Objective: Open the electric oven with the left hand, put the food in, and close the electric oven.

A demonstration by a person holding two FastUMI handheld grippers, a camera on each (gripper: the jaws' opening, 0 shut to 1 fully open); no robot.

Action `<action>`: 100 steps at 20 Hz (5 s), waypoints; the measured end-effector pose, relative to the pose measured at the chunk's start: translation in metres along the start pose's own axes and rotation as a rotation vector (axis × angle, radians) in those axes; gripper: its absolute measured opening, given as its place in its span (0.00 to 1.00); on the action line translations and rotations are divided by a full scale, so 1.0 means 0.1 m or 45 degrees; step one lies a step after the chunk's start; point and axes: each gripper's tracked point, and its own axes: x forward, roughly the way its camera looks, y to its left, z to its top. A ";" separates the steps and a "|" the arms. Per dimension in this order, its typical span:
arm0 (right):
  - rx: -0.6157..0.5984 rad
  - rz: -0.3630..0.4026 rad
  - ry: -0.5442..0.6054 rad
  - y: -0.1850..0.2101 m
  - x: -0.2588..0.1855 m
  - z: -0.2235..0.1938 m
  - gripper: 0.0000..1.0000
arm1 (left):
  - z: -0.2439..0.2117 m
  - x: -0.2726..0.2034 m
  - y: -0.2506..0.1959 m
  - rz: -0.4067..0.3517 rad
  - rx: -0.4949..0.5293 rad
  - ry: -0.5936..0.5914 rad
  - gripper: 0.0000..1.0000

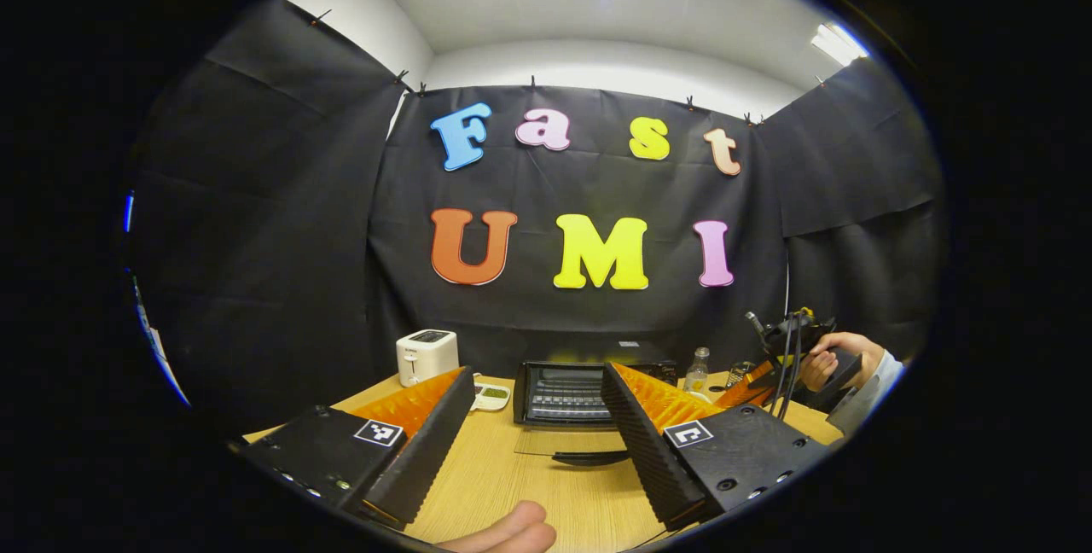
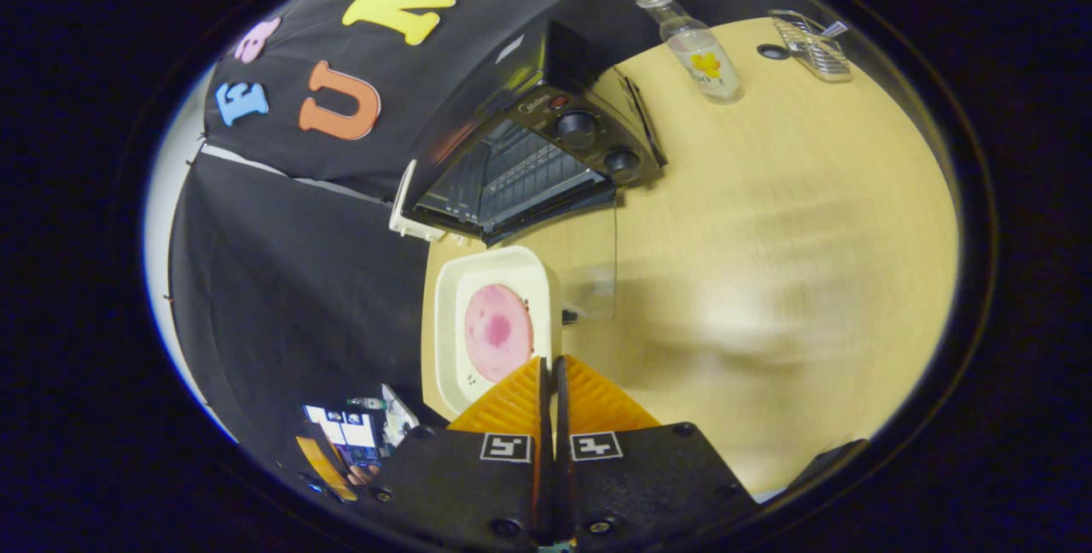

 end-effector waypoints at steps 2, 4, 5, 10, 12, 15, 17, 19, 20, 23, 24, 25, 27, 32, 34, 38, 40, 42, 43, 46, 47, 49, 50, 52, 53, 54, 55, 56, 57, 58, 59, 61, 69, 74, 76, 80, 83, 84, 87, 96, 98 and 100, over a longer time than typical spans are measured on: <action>0.001 -0.010 0.002 0.03 0.06 0.03 0.00 | -0.06 0.04 -0.09 -0.042 0.005 0.025 0.95; 0.011 -0.013 -0.018 0.07 0.14 0.09 0.00 | -0.14 0.07 -0.12 -0.063 0.022 0.071 0.95; 0.029 -0.012 -0.043 0.09 0.19 0.14 0.01 | -0.14 0.10 -0.09 -0.053 0.030 0.079 0.95; 0.106 -0.031 -0.179 0.21 0.45 0.37 0.04 | -0.24 0.25 0.02 -0.009 0.058 0.110 0.95; 0.151 -0.035 -0.228 0.24 0.56 0.46 0.04 | -0.28 0.30 0.12 0.021 0.079 0.124 0.95; 0.271 -0.047 -0.304 0.30 0.71 0.63 0.04 | -0.36 0.37 0.26 0.078 0.109 0.151 0.95; 0.361 -0.070 -0.406 0.29 0.81 0.77 0.01 | -0.40 0.40 0.31 0.100 0.106 0.160 0.95; 0.451 -0.086 -0.525 0.25 0.93 0.98 0.00 | -0.45 0.44 0.35 0.108 0.091 0.172 0.95; 0.475 -0.086 -0.567 0.23 0.97 1.06 0.01 | -0.47 0.44 0.37 0.113 0.086 0.177 0.95; 0.528 -0.059 -0.659 0.18 1.13 1.23 0.04 | -0.55 0.50 0.42 0.119 0.086 0.191 0.95; 0.540 -0.050 -0.685 0.16 1.17 1.29 0.04 | -0.59 0.53 0.43 0.120 0.086 0.197 0.95; 0.556 -0.026 -0.724 0.16 1.20 1.33 0.04 | -0.62 0.56 0.45 0.120 0.086 0.204 0.95; 0.589 0.044 -0.802 0.17 1.24 1.45 0.01 | -0.68 0.60 0.46 0.120 0.076 0.216 0.95; 0.558 0.057 -0.872 0.18 1.33 1.60 0.02 | -0.83 0.67 0.50 0.123 0.080 0.229 0.95; 0.531 0.062 -0.881 0.19 1.37 1.62 0.06 | -0.87 0.69 0.50 0.120 0.072 0.238 0.95; 0.431 0.112 -0.932 0.26 1.38 1.59 0.09 | -0.93 0.69 0.52 0.134 0.088 0.260 0.95; 0.368 0.111 -0.962 0.27 1.34 1.57 0.13 | -0.90 0.68 0.50 0.133 0.092 0.257 0.95; 0.305 0.108 -0.975 0.30 1.30 1.47 0.18 | -0.87 0.66 0.46 0.124 0.083 0.251 0.95; 0.276 0.110 -0.975 0.32 1.28 1.40 0.12 | -0.86 0.66 0.47 0.122 0.078 0.249 0.95; 0.144 0.099 -0.993 0.36 1.16 1.23 0.30 | -0.86 0.63 0.48 0.132 0.070 0.257 0.95; 0.096 0.082 -1.016 0.36 1.09 1.18 0.33 | -0.86 0.64 0.50 0.139 0.071 0.262 0.95; 0.004 0.053 -1.049 0.37 0.96 1.11 0.44 | -0.86 0.62 0.47 0.136 0.062 0.267 0.95; -0.060 -0.014 -1.050 0.33 0.97 1.07 0.52 | -0.86 0.62 0.44 0.130 0.056 0.272 0.95; -0.179 -0.075 -1.055 0.28 0.82 0.97 0.76 | -0.87 0.60 0.40 0.116 0.054 0.282 0.95; -0.226 -0.084 -1.066 0.30 0.78 0.92 0.77 | -0.89 0.60 0.39 0.117 0.060 0.296 0.95; -0.266 -0.111 -1.080 0.26 0.71 0.88 0.84 | -0.90 0.61 0.37 0.120 0.070 0.305 0.95; -0.302 -0.126 -1.089 0.24 0.61 0.82 0.92 | -0.90 0.63 0.35 0.119 0.079 0.315 0.95; -0.326 -0.129 -1.105 0.23 0.50 0.77 0.95 | -0.91 0.64 0.33 0.115 0.087 0.324 0.95; -0.347 -0.138 -1.126 0.20 0.40 0.76 0.95 | -0.93 0.65 0.29 0.110 0.093 0.333 0.95; -0.368 -0.141 -1.151 0.18 0.27 0.73 0.95 | -0.95 0.66 0.26 0.101 0.095 0.341 0.95; -0.391 -0.141 -1.174 0.15 0.13 0.70 0.95 | -0.95 0.68 0.21 0.091 0.095 0.346 0.95; -0.430 -0.161 -1.215 0.12 -0.15 0.67 0.95 | -0.99 0.70 0.11 0.069 0.088 0.368 0.95; -0.676 -0.220 -1.347 0.19 -1.27 0.56 0.94 | -1.11 0.81 -0.26 -0.017 0.067 0.439 0.95; -0.784 -0.338 -1.445 0.14 -2.04 0.51 0.94 | -1.35 0.93 -0.48 -0.071 0.086 0.501 0.95; -0.808 -0.362 -1.487 0.13 -2.33 0.50 0.94 | -1.52 0.95 -0.56 -0.100 0.089 0.553 0.95; -0.800 -0.373 -1.549 0.12 -2.82 0.43 0.94 | -1.89 1.04 -0.72 -0.144 0.091 0.662 0.95; -0.792 -0.384 -1.567 0.07 -3.08 0.40 0.94 | -2.19 1.09 -0.81 -0.164 0.085 0.757 0.96; -0.801 -0.404 -1.595 0.04 -3.18 0.40 0.94 | -2.29 1.12 -0.83 -0.168 0.087 0.784 0.96; -0.830 -0.459 -1.660 0.00 -3.35 0.37 0.94 | -2.55 1.16 -0.87 -0.170 0.086 0.869 0.95; -0.804 -0.497 -1.622 -0.24 -3.25 0.48 0.95 | -3.05 1.32 -0.94 -0.181 0.070 1.019 0.96; -0.792 -0.492 -1.598 -0.27 -3.20 0.50 0.95 | -3.10 1.31 -0.94 -0.178 0.049 1.058 0.94; -0.782 -0.487 -1.581 -0.29 -3.16 0.52 0.95 | -3.07 1.31 -0.94 -0.183 0.053 1.058 0.94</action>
